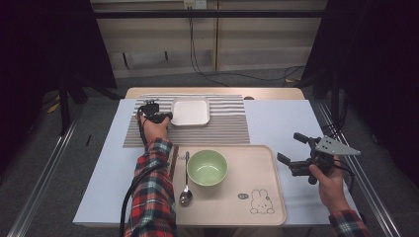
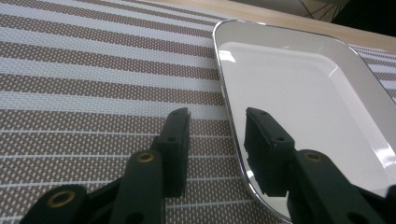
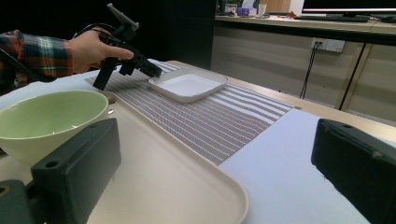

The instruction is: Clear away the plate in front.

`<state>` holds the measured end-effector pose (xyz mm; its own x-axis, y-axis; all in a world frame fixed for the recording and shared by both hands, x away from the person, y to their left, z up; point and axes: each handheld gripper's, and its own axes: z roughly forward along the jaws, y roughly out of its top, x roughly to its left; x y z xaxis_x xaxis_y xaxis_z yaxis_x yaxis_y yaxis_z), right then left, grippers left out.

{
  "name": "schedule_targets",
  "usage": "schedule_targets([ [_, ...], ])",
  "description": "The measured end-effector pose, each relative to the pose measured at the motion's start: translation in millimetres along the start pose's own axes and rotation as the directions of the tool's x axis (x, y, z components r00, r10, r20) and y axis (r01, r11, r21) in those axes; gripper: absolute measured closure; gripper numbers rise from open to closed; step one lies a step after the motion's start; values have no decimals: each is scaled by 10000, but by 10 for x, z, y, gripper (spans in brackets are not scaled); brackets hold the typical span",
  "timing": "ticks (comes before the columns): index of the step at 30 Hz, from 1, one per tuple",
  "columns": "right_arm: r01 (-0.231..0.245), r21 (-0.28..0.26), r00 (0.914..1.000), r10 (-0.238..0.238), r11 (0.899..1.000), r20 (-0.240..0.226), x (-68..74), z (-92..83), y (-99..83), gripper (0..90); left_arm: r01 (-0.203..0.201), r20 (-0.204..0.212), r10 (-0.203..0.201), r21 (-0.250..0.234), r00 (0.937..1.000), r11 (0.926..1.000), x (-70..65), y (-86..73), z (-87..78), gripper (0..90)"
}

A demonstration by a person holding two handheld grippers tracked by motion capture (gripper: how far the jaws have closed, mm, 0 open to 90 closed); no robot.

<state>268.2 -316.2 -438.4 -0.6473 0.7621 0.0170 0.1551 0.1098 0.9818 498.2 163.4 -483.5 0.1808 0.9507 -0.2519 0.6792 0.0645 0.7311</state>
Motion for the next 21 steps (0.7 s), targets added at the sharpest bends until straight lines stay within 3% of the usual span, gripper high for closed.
schedule_targets([
  [11, 40, 2, 10000, -40, 10000, 13, -4, -1, 1, 10, 88, -94, -85, 277, 9999, 9996, -54, -7, 34, 716],
  [21, 25, 10, 10000, -25, 10000, 75, -10, -8, 3, 10, 256, -125, -250, 480, 9996, 9985, -70, 15, 71, 741],
])
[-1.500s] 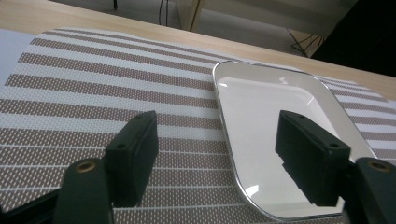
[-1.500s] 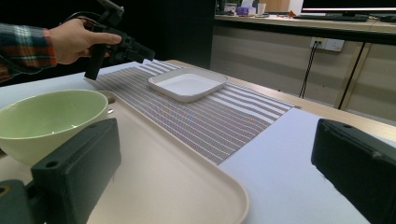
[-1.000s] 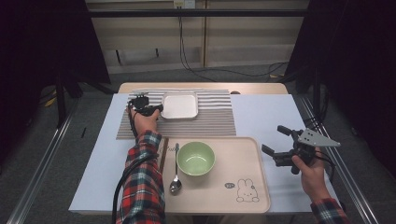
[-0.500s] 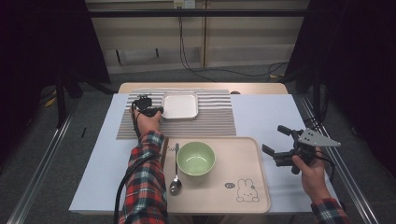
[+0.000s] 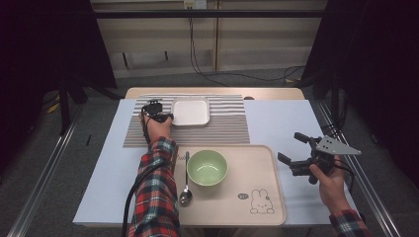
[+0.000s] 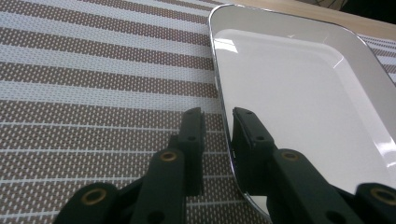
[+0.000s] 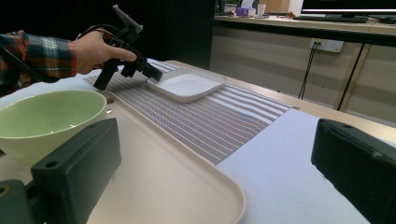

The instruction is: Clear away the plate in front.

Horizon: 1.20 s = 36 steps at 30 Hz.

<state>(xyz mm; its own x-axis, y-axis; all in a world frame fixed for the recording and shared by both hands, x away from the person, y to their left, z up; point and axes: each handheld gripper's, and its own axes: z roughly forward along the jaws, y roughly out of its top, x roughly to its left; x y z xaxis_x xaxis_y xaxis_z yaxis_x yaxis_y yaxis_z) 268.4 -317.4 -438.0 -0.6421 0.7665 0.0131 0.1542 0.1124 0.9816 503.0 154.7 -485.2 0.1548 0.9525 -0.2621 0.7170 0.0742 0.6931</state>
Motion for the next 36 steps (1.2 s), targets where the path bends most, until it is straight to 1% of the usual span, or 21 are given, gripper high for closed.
schedule_targets([
  [1, -9, 9, 10000, 9, 10000, -10, 0, -1, -1, 10, -14, 9, 14, 63, 10000, 10000, -1, 2, 0, 749],
  [5, 11, 35, 10000, -11, 10000, 25, 0, -2, 1, 10, 203, 66, -203, 67, 9998, 9998, -8, 12, 17, 755],
  [7, 50, 25, 10000, -50, 10000, 48, -6, -2, 1, 10, 21, 21, -21, 113, 10000, 9999, -18, 17, 25, 758],
  [9, 40, 24, 10000, -40, 10000, -12, -7, -3, -1, 10, 103, -30, -102, 85, 9999, 9999, -29, 20, 37, 759],
  [10, 66, 28, 10000, -66, 10000, -39, -12, -4, -2, 10, 224, -21, -224, 105, 9997, 9997, -33, 21, 39, 772],
  [12, 18, 22, 10000, -18, 10000, -27, -11, -4, -4, 10, 285, -1, -285, 168, 9996, 9995, -21, 28, 37, 798],
  [13, 39, -2, 10000, -39, 10000, 8, -13, -4, -4, 10, 429, 42, -430, 220, 9991, 9988, -29, 32, 40, 824],
  [14, 43, 2, 10000, -43, 10000, -6, -15, -6, -5, 10, 370, 71, -372, 338, 9993, 9987, -30, 36, 35, 849],
  [15, 12, -5, 10000, -12, 10000, 19, -14, -7, -5, 10, 513, -2, -513, 302, 9987, 9982, -54, 40, 40, 865],
  [16, 20, -24, 10000, -20, 10000, -21, -16, -5, -6, 10, 477, -65, -475, 369, 9989, 9982, -61, 45, 40, 867],
  [18, 31, 5, 10000, -31, 10000, 4, -14, -7, -5, 10, 731, 45, -733, 350, 9973, 9967, -59, 50, 47, 875],
  [20, 28, -15, 10000, -28, 10000, 10, -14, -11, -5, 10, 890, 85, -894, 346, 9960, 9954, -48, 47, 44, 882],
  [23, 2, 33, 10000, -3, 10000, 14, -23, -25, -7, 10, 1245, 225, -1252, 300, 9919, 9918, -40, 51, 35, 890],
  [25, 13, -9, 10000, -13, 10000, 26, -27, -22, -9, 10, 1220, 251, -1228, 282, 9921, 9921, -39, 69, 19, 894],
  [26, 16, -2, 10000, -16, 10000, 30, -25, -23, -9, 10, 1307, 384, -1320, 337, 9905, 9908, -39, 80, 7, 895],
  [27, -25, 32, 10000, 25, 10000, 26, -20, -22, -9, 10, 1346, 413, -1358, 300, 9899, 9904, -40, 85, -1, 895],
  [28, 31, 36, 10000, -32, 10000, 40, -21, -20, -10, 10, 1214, 392, -1228, 364, 9917, 9919, -43, 99, -18, 895],
  [30, 39, 27, 10000, -39, 10000, 2, -21, -16, -12, 10, 1207, 433, -1225, 406, 9915, 9919, -48, 109, -33, 895],
  [31, 38, 19, 10000, -38, 10000, 4, -22, -16, -12, 10, 1101, 432, -1121, 463, 9928, 9928, -42, 115, -50, 896],
  [34, -27, -16, 10000, 28, 10000, 32, -15, -18, -10, 10, 1186, 492, -1208, 442, 9915, 9920, -38, 127, -92, 896],
  [36, -33, 19, 10000, 33, 10000, 24, -9, -13, -11, 10, 1255, 618, -1280, 425, 9898, 9912, -27, 140, -121, 895],
])
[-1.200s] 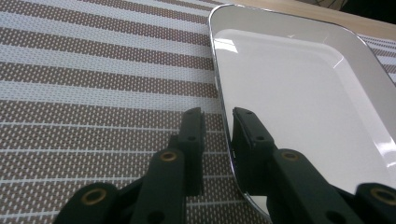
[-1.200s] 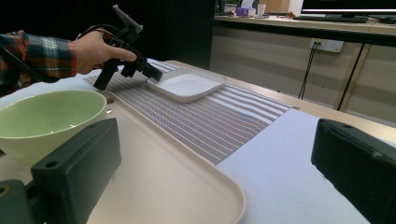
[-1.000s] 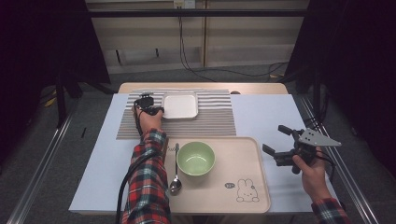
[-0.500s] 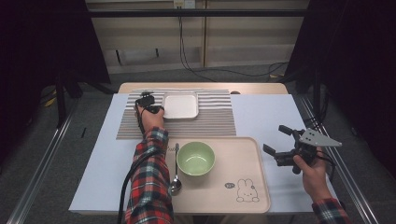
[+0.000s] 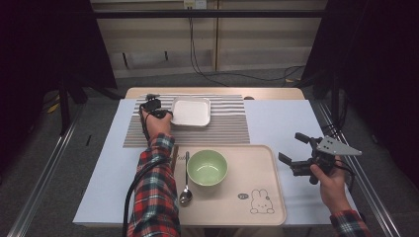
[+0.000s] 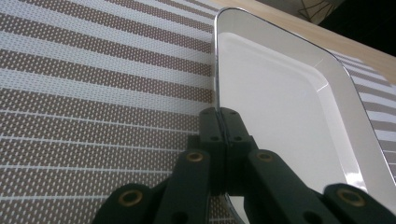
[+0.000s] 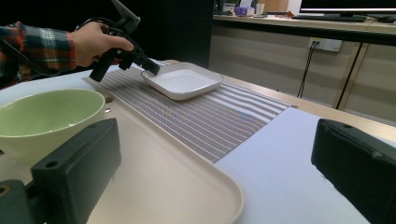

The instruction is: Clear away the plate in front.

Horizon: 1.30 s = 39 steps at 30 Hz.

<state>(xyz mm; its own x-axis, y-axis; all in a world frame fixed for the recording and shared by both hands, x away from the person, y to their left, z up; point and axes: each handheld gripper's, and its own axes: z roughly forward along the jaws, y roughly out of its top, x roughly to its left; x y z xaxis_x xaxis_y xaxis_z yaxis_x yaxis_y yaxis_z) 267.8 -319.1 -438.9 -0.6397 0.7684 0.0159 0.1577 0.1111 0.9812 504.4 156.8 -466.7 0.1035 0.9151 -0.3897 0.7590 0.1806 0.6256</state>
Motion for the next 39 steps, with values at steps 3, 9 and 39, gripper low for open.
schedule_targets([
  [3, 29, 24, 10000, -29, 10000, 7, 8, 5, 2, 10, -42, 170, 41, 28, 9998, 10000, 1, 24, -59, 896],
  [9, -8, 65, 10000, 8, 10000, 38, 16, 22, -2, 10, -336, 663, 323, 194, 9973, 9992, -16, 66, -184, 896],
  [39, 205, 529, 9968, -245, 9984, 759, 67, 158, 55, 1, -2139, 2968, 1833, 740, 9372, 9741, -505, 100, -649, 895],
])
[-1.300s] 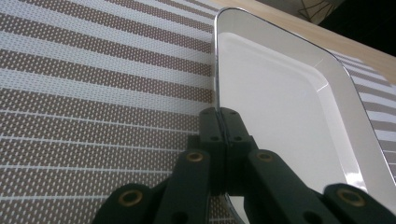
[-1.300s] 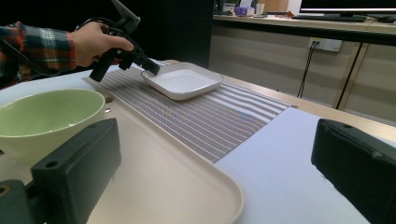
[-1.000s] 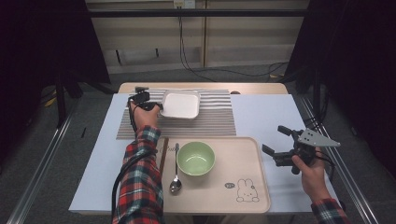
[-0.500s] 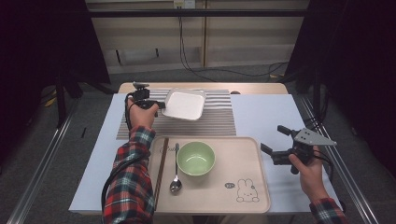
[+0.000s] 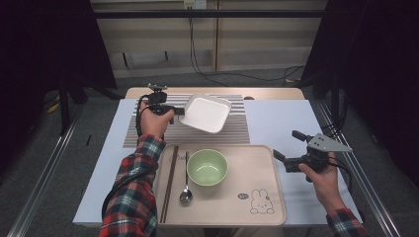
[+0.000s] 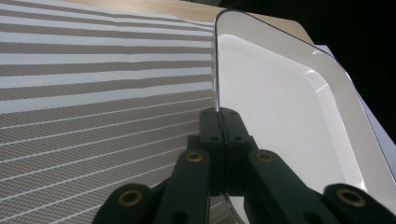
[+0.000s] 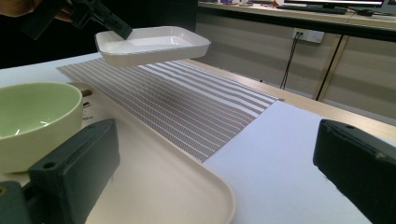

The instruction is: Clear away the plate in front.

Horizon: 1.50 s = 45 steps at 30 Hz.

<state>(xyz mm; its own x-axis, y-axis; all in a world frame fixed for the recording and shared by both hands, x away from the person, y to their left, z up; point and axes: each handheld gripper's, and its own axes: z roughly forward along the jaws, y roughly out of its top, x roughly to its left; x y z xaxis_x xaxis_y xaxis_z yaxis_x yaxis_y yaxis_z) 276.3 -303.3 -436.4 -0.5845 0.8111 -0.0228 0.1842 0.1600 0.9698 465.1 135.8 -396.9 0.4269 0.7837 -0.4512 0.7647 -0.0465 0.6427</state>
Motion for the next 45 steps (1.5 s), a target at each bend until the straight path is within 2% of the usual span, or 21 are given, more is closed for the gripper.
schedule_targets([
  [1, 58, -22, 10000, -58, 10000, 17, 5, 6, 9, 2, -158, 65, 158, 41, 9999, 9999, -21, 3, -1, 895],
  [2, 84, 8, 10000, -84, 10000, 40, 9, 6, 14, 4, -88, 175, 87, 66, 9998, 9999, -53, 3, 3, 895],
  [4, 78, 68, 9999, -79, 9999, 131, 16, 16, 31, 4, -306, 260, 302, 138, 9992, 9994, -95, 5, 9, 895],
  [12, 145, 186, 9990, -153, 9997, 430, 31, 56, 101, 7, -711, 760, 685, 322, 9948, 9970, -242, -30, 51, 895],
  [15, -32, 205, 9989, 23, 9998, 465, 21, 76, 103, 11, -868, 926, 827, 407, 9923, 9954, -280, -39, 62, 895],
  [18, -197, 212, 9987, 187, 9996, 479, 19, 83, 114, 27, -1072, 1095, 1024, 385, 9887, 9935, -329, -50, 79, 895],
  [21, -288, 188, 9987, 280, 9994, 433, 7, 93, 139, 32, -1262, 1200, 1188, 561, 9856, 9904, -388, -59, 102, 895],
  [23, -311, 169, 9990, 305, 9994, 329, 1, 109, 170, 35, -1460, 1287, 1364, 683, 9823, 9869, -433, -64, 116, 895],
  [25, -316, 253, 9986, 305, 9992, 427, 5, 119, 212, 40, -1657, 1441, 1538, 747, 9775, 9833, -471, -61, 128, 895],
  [29, -461, 212, 9984, 454, 9987, 341, -17, 132, 284, 64, -1755, 1703, 1603, 786, 9723, 9813, -540, -51, 153, 895],
  [31, -381, 215, 9988, 375, 9990, 311, -26, 141, 310, 73, -1556, 1760, 1402, 770, 9744, 9848, -581, -61, 179, 895],
  [32, -247, 271, 9990, 237, 9993, 376, -34, 152, 319, 74, -1747, 1758, 1578, 854, 9717, 9809, -585, -60, 180, 895],
  [37, -535, 434, 9978, 516, 9976, 421, -62, 204, 353, 98, -1892, 2035, 1693, 828, 9643, 9784, -684, -87, 221, 895],
  [39, -628, 445, 9972, 608, 9970, 444, -63, 227, 374, 109, -2069, 2097, 1847, 892, 9602, 9743, -709, -93, 228, 895],
  [42, -721, 549, 9966, 698, 9959, 441, -73, 260, 406, 104, -2107, 2165, 1881, 865, 9580, 9737, -738, -107, 240, 895],
  [45, -811, 593, 9947, 770, 9949, 681, -76, 285, 429, 120, -2185, 2260, 1938, 895, 9546, 9717, -746, -122, 246, 895],
])
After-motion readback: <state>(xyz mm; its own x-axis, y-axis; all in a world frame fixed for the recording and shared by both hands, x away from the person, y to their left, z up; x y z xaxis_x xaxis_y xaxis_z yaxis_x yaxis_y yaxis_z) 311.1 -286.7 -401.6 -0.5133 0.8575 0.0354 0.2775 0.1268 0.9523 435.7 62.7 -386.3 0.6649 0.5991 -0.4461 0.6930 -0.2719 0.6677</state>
